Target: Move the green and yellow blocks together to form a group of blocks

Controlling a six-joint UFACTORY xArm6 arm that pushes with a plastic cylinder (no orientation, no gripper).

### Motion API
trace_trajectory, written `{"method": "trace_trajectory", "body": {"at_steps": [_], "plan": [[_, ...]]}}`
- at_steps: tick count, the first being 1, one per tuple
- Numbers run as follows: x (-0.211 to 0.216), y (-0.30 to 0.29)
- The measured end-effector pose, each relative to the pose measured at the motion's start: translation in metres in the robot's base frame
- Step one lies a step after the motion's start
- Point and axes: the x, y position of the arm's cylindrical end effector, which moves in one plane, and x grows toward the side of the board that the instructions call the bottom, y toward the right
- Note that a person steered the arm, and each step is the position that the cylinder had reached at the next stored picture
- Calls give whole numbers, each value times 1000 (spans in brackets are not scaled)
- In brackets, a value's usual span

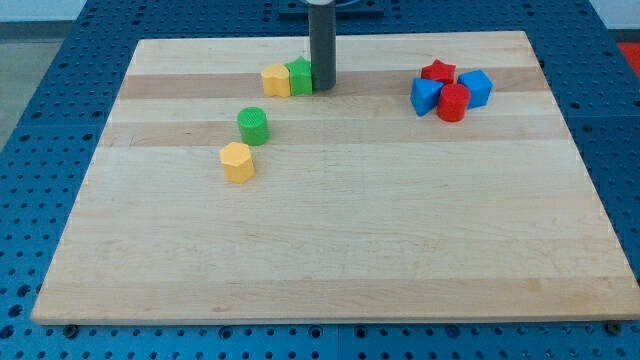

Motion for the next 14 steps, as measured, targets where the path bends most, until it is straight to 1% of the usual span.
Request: {"method": "trace_trajectory", "body": {"at_steps": [1,2,3,4,5,6,9,10,12,13,14], "plan": [[22,1],[99,-2],[196,-42],[226,-112],[196,-124],[168,-95],[81,-90],[65,-84],[54,-34],[30,19],[-16,34]]}}
